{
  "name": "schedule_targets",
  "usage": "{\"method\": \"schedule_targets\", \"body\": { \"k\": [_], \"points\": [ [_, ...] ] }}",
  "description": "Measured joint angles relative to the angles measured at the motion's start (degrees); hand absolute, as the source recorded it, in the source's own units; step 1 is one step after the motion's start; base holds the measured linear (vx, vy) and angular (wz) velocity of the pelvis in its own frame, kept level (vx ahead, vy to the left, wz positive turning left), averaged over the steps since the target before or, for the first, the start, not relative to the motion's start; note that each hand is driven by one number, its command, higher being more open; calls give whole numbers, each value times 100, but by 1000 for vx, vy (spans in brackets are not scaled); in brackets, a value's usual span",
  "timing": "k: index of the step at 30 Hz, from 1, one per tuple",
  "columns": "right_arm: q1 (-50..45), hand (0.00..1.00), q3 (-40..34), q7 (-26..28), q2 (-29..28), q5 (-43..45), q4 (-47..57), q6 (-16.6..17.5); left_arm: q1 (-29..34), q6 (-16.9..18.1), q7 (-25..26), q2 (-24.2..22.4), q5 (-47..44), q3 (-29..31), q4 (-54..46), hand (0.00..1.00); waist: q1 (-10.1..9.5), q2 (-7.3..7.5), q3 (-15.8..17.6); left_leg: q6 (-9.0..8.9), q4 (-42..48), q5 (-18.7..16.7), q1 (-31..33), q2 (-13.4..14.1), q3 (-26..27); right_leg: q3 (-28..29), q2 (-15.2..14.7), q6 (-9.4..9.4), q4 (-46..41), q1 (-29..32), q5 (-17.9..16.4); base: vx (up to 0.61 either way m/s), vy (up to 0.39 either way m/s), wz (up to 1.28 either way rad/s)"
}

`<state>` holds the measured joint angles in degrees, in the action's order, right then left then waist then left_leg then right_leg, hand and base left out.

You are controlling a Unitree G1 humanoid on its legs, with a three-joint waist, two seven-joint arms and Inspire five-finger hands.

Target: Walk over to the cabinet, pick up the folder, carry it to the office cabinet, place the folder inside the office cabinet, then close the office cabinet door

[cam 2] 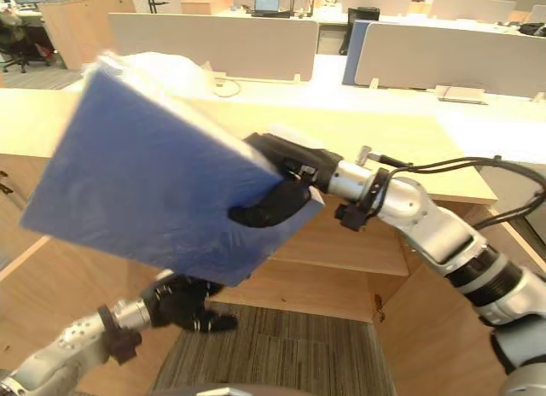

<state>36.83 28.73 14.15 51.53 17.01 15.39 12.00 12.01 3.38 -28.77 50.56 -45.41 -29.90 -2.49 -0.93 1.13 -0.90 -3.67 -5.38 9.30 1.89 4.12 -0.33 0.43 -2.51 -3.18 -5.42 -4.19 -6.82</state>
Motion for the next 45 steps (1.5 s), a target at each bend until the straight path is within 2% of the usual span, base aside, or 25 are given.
{"method": "schedule_targets", "body": {
  "k": [2,3,6,9,12,14,17,22,25,27,29,31,32,34,35,37,40,42,45],
  "points": [
    [-9,0,-198,-292,-322,-530,46,237,7,-18,-154,-214,292,-153,308,100,5,-3,2,0,-1,0,-5,2,2,4,1,0,-15,5,0,-37,3,-2],
    [-51,0,-332,-525,-546,-828,100,355,10,-17,-228,-468,495,-170,638,100,5,-6,4,-1,-2,-1,-7,6,1,4,4,0,-19,11,-1,-66,5,0],
    [-355,0,-368,-881,-830,-1338,253,650,8,10,-138,-999,991,-152,1531,100,-19,-6,-4,-39,-3,-59,13,35,-2,23,13,7,-13,33,-5,-50,6,-1],
    [-919,0,149,-976,-864,-2084,197,797,14,28,125,-1317,1746,-124,2571,100,-62,63,-41,-52,-2,-48,27,90,34,77,40,45,37,48,26,-27,1,-9],
    [-1232,0,955,-739,-863,-2661,-523,649,16,23,370,-1533,2442,-83,3305,100,-93,140,-6,-42,-2,-27,31,149,111,133,86,63,57,78,64,-13,-24,-12],
    [-1414,0,1148,-540,-862,-2913,-1040,461,20,28,440,-1707,2702,18,3568,100,-154,171,21,-38,-2,-19,47,153,116,148,95,63,58,101,78,-12,-12,-6],
    [-1609,0,1186,-379,-856,-3065,-1724,223,28,43,586,-2193,2923,432,4162,100,-182,85,105,-38,-1,-18,48,154,118,150,91,59,59,101,81,0,0,0],
    [-1634,0,1276,-310,-922,-3141,-2831,151,-28,223,744,-2764,3278,1079,4953,100,-163,-102,233,-62,0,-37,-15,157,118,144,105,61,100,17,77,0,0,0],
    [-1634,0,1249,-283,-1238,-3501,-3580,12,-115,284,891,-3045,3642,1510,5372,100,-148,-164,280,-75,0,-51,-34,158,121,146,105,70,119,-9,68,0,0,0],
    [-1698,0,896,-245,-1702,-3469,-4353,-82,-192,286,1033,-3274,3923,1884,5608,100,-141,-224,337,-79,0,-67,-34,158,123,147,105,73,120,-10,58,0,0,0],
    [-1763,0,83,-230,-2327,-3095,-5177,-302,-282,277,1190,-3470,4157,2201,5816,100,-135,-304,412,-78,0,-76,-35,153,127,148,99,69,122,-11,53,0,0,0],
    [-1766,0,-1357,-519,-3138,-2060,-6118,-709,-401,238,1449,-3713,4445,2604,6020,100,-135,-417,508,-75,2,-86,-32,138,127,145,88,64,123,-15,49,0,0,0],
    [-1766,0,-1633,-671,-3269,-1680,-6258,-779,-405,210,1541,-3758,4520,2694,6025,100,-140,-436,520,-77,2,-90,-32,135,126,142,88,63,126,-20,48,0,0,0],
    [-1716,0,-2447,-1165,-3623,437,-6744,-912,-405,115,1856,-3867,4613,2955,6063,100,-155,-470,556,-89,3,-111,-52,118,106,114,88,61,163,-75,42,40,-5,5],
    [-1696,0,-2590,-1276,-3696,911,-6828,-913,-409,98,1906,-3885,4613,3031,6109,100,-160,-474,558,-96,3,-117,-62,114,103,109,88,60,173,-91,42,44,-7,2],
    [-1580,0,-2851,-1628,-3855,2550,-6914,-916,-431,-9,2067,-3937,4613,3265,6204,100,-127,-493,574,-100,4,-125,-68,110,105,106,81,60,179,-98,38,18,-2,0],
    [-1421,0,-2925,-1695,-3877,3664,-6913,-882,-429,-44,2250,-3967,4623,3387,6247,100,-124,-518,593,-100,4,-125,-70,108,99,98,81,58,177,-107,37,0,0,0],
    [-1180,0,-2939,-1697,-3942,4204,-6922,-812,-427,-58,2295,-3998,4706,3499,6247,100,-126,-563,633,-98,3,-123,-74,108,91,91,63,58,170,-106,37,-23,10,1],
    [-688,0,-2869,-1701,-3954,4259,-7179,-762,-444,-57,2380,-4028,4804,3505,6234,100,-142,-631,693,-80,2,-110,-74,99,84,84,55,56,159,-100,38,-53,15,2]
  ]
}}
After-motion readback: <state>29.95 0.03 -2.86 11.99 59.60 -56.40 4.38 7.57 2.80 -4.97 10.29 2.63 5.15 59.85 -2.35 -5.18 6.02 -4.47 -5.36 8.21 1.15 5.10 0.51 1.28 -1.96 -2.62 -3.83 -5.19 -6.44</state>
